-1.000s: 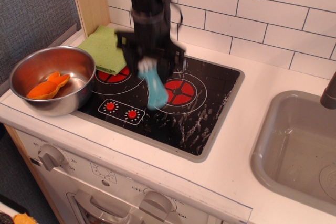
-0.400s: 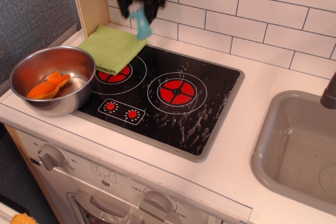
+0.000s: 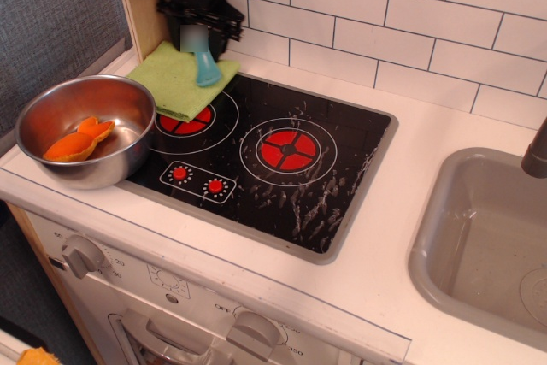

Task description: PLACE THE BRUSH ON THE YELLOW CLOTH

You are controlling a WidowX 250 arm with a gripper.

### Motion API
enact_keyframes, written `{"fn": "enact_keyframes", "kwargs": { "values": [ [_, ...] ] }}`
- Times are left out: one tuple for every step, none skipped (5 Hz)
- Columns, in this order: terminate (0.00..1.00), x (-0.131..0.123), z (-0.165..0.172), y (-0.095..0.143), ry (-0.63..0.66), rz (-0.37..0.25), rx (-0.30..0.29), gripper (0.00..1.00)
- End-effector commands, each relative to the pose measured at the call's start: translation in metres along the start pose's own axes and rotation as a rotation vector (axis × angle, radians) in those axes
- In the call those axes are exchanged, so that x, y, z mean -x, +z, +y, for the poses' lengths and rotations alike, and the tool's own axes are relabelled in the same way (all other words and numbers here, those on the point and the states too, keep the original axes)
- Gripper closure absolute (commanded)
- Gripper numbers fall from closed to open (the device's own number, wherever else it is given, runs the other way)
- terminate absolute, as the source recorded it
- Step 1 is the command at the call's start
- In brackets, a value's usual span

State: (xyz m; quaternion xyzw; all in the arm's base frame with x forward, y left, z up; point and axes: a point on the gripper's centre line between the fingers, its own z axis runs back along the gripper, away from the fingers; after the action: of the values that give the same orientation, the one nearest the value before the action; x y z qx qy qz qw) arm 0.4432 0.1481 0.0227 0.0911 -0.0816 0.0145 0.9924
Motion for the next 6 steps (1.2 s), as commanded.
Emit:
{"fn": "enact_keyframes", "kwargs": {
  "values": [
    [0.0, 0.011, 0.031, 0.058, 0.022, -0.14, 0.006, 1.0],
    [0.0, 0.012, 0.032, 0.06, 0.027, -0.14, 0.002, 1.0],
    [0.0, 0.014, 0.033, 0.06, 0.032, -0.134, -0.007, 1.0],
    [0.0, 0.018, 0.032, 0.064, 0.021, -0.12, -0.01, 0.0],
    [0.0, 0.025, 0.03, 0.072, 0.007, -0.105, 0.011, 0.0],
    [0.0, 0.033, 0.029, 0.09, 0.033, -0.075, 0.059, 0.0]
  ]
}}
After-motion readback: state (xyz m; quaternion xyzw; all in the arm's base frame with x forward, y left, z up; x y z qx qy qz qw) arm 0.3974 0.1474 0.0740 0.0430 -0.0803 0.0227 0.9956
